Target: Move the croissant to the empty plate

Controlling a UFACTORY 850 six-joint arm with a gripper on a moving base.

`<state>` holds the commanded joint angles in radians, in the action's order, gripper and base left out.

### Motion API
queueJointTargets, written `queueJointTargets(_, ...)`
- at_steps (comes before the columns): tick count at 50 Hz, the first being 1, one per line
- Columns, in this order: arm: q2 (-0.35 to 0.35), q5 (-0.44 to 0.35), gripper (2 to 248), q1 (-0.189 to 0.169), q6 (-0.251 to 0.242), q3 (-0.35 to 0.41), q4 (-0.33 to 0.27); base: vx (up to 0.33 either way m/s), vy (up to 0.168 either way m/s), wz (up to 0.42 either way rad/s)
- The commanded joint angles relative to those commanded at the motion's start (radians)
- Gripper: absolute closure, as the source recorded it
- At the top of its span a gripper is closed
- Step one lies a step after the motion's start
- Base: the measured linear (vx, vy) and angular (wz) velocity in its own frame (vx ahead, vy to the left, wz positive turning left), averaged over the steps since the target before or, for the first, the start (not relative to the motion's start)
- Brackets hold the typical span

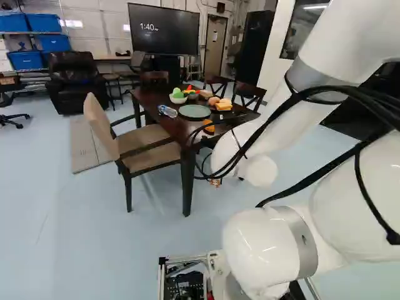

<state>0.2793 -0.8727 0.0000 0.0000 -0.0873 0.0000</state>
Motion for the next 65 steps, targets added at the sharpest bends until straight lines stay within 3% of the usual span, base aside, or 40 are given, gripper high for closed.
queueJointTargets(37,0.002,0.000,3,0.000,0.000,-0.005,0.000,-0.002,0.000,0.000)
queueJointTargets(65,-0.002,0.000,3,0.000,0.000,-0.077,0.000,0.000,0.000,0.000)
